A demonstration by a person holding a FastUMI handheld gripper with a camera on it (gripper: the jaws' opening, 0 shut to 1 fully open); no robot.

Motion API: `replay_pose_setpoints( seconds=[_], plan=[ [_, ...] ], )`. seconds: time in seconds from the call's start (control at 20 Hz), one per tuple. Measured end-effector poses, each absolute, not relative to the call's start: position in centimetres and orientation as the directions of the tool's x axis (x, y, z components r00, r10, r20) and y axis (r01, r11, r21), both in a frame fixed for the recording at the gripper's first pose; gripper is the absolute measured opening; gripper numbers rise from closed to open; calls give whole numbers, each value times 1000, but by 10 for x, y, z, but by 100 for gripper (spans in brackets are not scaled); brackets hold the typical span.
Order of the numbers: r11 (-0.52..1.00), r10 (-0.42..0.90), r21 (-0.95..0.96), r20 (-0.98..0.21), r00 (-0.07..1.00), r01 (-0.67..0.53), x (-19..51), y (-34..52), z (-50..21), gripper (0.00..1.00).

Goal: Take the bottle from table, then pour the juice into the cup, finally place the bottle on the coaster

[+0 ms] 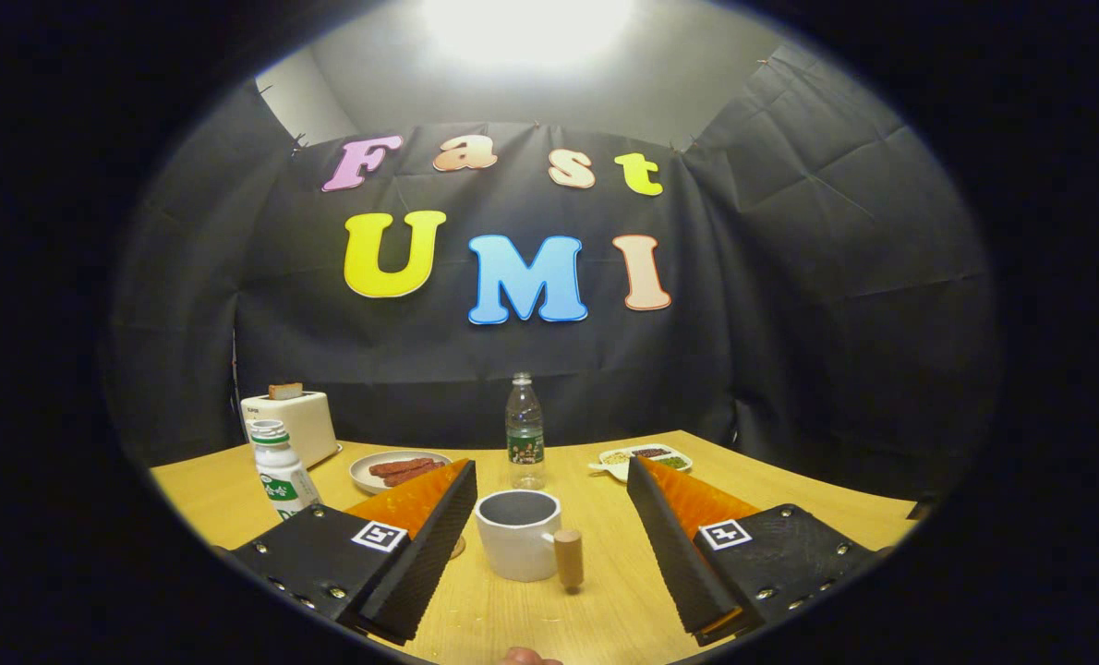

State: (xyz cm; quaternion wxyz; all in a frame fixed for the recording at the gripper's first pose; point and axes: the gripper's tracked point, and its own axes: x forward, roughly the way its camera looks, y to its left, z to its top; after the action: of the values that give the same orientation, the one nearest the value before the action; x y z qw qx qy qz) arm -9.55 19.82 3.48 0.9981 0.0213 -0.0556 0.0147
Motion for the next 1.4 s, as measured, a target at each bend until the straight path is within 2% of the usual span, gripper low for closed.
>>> replay_pose_setpoints(
  seconds=[0.2,0.4,0.8,1.1,1.3,1.4],
  plan=[
    [998,52,25,91,994,-54,-99,244,25,99],
    [989,133,47,115,984,-139,-106,303,19,99],
    [977,215,-37,117,970,-212,-97,389,5,99],
    [968,249,-67,116,961,-243,-87,416,-4,99],
    [967,250,-58,45,967,-247,-65,423,-23,99],
    [967,248,-65,29,968,-246,-61,423,-29,95]
  ],
)
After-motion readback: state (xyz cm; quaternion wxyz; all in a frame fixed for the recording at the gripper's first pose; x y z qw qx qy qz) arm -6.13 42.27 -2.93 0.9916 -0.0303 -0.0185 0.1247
